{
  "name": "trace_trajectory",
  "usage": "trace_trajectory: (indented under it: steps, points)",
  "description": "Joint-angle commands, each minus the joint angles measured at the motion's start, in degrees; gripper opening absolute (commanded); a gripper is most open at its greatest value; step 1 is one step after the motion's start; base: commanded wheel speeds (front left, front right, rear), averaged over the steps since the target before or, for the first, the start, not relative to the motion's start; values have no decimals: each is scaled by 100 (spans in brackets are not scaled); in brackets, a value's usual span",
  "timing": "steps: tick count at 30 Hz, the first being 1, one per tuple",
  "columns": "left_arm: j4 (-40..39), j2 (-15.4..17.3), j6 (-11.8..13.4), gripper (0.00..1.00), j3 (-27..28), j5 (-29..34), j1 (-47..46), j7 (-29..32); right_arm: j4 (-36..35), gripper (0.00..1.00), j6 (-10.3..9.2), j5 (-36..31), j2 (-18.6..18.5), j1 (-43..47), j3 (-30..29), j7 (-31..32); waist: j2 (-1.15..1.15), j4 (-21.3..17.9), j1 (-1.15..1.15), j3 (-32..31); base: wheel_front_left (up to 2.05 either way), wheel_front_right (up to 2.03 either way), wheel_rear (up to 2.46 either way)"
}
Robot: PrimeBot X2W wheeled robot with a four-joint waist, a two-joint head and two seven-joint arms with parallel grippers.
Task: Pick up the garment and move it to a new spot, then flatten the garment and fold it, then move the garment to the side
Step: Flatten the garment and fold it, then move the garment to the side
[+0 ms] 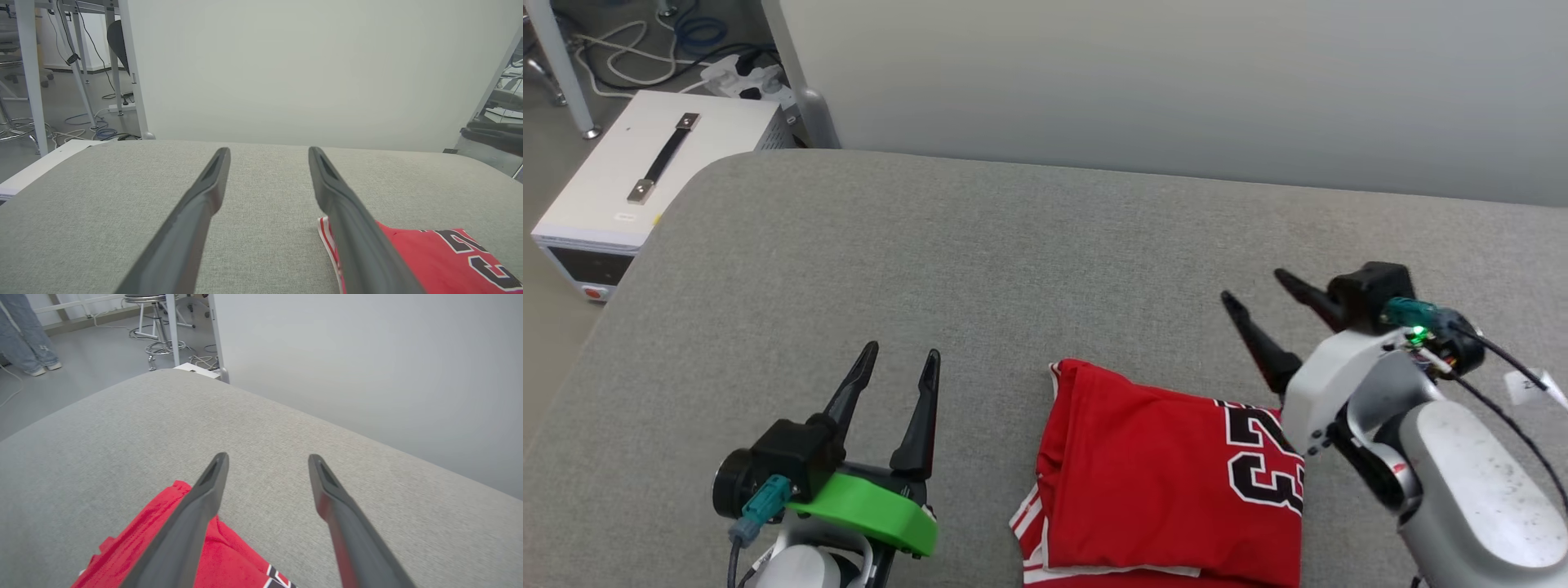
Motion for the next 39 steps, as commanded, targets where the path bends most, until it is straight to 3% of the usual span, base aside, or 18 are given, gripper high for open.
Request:
trace_trajectory:
  steps: [1,8,17,25,39]
  points:
    - [-43,-59,-16,100,-6,-36,48,-34,-106,100,-4,-139,-87,95,-122,-126,0,-144,0,-11,0,0,0]
    - [-95,-117,-16,100,-58,-74,63,-34,-752,100,-4,-661,-317,951,-1087,-658,0,-338,0,12,0,0,0]
    - [-151,-192,-16,100,49,-187,144,-34,-1614,100,-4,-1152,321,2147,-2271,-1267,0,-485,0,129,0,0,0]
    - [-114,-231,-16,100,73,-191,187,-34,-1670,100,-4,-1286,943,2553,-2594,-1654,0,-485,0,232,0,0,0]
    - [-75,-220,-16,100,-7,-168,115,-34,-1473,100,-4,-1328,1083,2531,-2570,-1658,0,-425,0,219,0,0,0]
